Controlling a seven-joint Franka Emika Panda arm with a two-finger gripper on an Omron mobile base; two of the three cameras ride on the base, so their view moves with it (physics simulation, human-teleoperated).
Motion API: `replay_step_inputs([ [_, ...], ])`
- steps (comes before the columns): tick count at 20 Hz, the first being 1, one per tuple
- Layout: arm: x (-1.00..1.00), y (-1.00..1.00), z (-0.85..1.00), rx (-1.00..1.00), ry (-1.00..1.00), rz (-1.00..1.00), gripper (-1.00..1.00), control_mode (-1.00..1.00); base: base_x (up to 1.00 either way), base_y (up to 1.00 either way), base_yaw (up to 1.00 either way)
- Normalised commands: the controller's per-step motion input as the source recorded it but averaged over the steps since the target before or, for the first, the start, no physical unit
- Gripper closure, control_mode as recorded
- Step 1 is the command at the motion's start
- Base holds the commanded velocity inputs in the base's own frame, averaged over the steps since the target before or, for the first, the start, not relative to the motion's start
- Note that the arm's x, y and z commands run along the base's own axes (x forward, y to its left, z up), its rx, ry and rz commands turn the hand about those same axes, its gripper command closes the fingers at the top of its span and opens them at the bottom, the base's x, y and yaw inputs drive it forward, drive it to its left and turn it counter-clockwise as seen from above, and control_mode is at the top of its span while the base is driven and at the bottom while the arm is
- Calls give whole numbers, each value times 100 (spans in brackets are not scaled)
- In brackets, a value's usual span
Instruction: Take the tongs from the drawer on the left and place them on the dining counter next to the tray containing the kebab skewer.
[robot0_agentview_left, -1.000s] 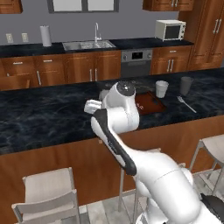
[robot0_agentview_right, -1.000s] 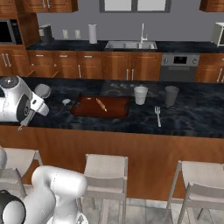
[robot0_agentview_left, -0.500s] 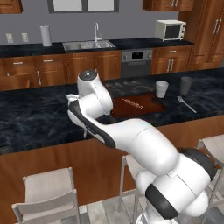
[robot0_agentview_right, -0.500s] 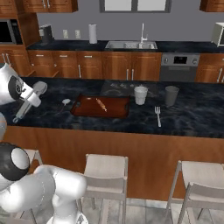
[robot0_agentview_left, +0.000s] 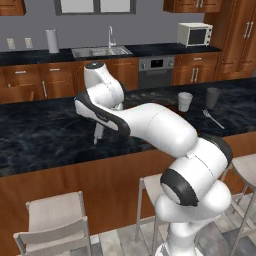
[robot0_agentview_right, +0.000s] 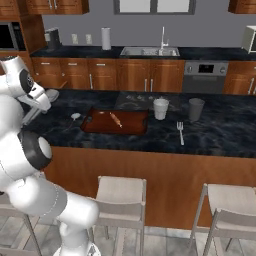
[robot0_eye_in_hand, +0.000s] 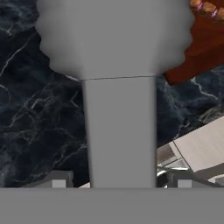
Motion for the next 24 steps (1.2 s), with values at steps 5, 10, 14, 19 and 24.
replay_step_inputs([
  [5,44,10,-24,0,-3,0,100,-100,0,0,0],
  [10,49,20,-25,0,0,0,100,-100,0,0,0],
  [14,53,13,-17,0,0,0,100,-100,0,0,0],
  [19,70,7,-17,0,0,0,100,-100,0,0,0],
  [24,44,0,-35,0,0,0,100,-100,0,0,0],
])
